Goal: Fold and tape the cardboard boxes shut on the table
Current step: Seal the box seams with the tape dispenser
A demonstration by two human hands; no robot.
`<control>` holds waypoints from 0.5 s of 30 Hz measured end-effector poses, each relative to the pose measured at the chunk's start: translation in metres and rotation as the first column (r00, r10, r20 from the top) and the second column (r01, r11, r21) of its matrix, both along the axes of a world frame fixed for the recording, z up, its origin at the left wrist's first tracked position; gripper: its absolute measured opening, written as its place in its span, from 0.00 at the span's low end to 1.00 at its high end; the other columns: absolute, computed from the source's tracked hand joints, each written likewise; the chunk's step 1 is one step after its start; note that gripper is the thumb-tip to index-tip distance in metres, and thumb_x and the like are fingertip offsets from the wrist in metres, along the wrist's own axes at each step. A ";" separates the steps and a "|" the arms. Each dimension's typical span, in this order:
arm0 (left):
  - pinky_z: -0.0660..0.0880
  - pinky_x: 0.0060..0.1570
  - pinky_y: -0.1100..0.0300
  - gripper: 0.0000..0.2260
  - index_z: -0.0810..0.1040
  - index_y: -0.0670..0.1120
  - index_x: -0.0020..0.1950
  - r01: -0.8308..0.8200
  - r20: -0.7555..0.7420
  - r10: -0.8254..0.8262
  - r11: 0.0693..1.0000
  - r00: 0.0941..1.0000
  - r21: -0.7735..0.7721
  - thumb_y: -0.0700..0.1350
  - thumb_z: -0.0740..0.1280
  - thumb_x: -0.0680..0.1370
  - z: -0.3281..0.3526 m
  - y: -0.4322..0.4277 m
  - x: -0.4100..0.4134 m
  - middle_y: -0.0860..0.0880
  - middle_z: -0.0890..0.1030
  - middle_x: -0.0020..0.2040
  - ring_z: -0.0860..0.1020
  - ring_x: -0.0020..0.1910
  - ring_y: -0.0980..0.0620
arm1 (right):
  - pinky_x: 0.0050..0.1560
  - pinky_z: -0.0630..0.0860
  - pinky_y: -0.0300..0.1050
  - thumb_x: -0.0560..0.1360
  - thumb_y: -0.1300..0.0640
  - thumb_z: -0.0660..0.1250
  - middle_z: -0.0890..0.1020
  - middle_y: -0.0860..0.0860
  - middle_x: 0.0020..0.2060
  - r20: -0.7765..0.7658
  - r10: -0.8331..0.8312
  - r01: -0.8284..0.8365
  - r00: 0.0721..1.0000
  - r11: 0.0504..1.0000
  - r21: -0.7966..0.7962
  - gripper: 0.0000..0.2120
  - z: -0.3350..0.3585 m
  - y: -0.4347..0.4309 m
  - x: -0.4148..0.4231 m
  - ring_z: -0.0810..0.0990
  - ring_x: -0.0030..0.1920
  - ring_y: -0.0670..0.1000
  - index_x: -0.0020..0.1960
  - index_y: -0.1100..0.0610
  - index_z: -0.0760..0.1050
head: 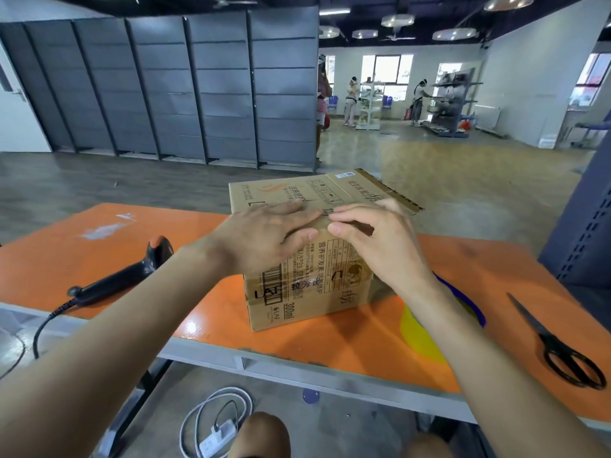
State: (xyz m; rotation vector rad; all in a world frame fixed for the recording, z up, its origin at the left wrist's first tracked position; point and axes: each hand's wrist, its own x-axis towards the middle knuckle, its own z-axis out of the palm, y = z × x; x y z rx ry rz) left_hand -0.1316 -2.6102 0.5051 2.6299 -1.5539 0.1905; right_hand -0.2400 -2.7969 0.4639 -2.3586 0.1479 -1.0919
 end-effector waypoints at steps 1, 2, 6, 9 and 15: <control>0.50 0.80 0.53 0.27 0.52 0.59 0.83 0.003 -0.007 -0.003 1.000 1.000 0.003 0.62 0.48 0.84 0.000 0.000 0.000 0.51 0.55 0.83 0.51 0.82 0.55 | 0.66 0.68 0.51 0.75 0.45 0.72 0.83 0.34 0.53 0.003 -0.007 0.006 1.000 1.000 0.009 0.08 0.000 0.001 0.001 0.71 0.59 0.44 0.53 0.42 0.85; 0.49 0.80 0.53 0.27 0.52 0.59 0.83 0.006 -0.019 -0.006 1.000 1.000 0.008 0.62 0.48 0.84 0.001 0.000 0.001 0.52 0.55 0.83 0.50 0.82 0.56 | 0.67 0.68 0.52 0.75 0.46 0.73 0.83 0.34 0.53 0.007 -0.012 0.011 1.000 1.000 0.021 0.07 0.000 0.002 0.002 0.71 0.59 0.44 0.52 0.42 0.85; 0.42 0.76 0.62 0.25 0.53 0.65 0.81 -0.001 -0.190 0.002 1.000 0.982 0.004 0.64 0.50 0.84 0.007 0.005 0.004 0.59 0.51 0.83 0.47 0.81 0.61 | 0.68 0.66 0.48 0.75 0.47 0.73 0.82 0.31 0.51 0.005 -0.002 0.002 1.000 0.998 0.059 0.07 -0.001 0.002 0.002 0.69 0.59 0.41 0.53 0.42 0.85; 0.42 0.76 0.60 0.24 0.52 0.66 0.81 -0.011 -0.204 0.013 1.000 0.979 0.011 0.64 0.49 0.84 0.009 0.004 0.002 0.59 0.50 0.83 0.47 0.81 0.59 | 0.69 0.66 0.42 0.78 0.54 0.71 0.82 0.34 0.54 -0.027 0.027 -0.025 0.999 0.998 0.066 0.09 0.002 0.000 -0.001 0.71 0.64 0.41 0.57 0.46 0.85; 0.50 0.78 0.50 0.22 0.56 0.73 0.77 -0.058 -0.172 0.049 0.997 0.984 -0.043 0.67 0.49 0.83 0.004 0.001 0.001 0.62 0.56 0.82 0.53 0.81 0.57 | 0.60 0.65 0.25 0.81 0.56 0.65 0.79 0.27 0.50 0.120 -0.138 0.136 0.983 0.990 0.029 0.11 -0.020 -0.023 -0.051 0.77 0.58 0.37 0.57 0.47 0.84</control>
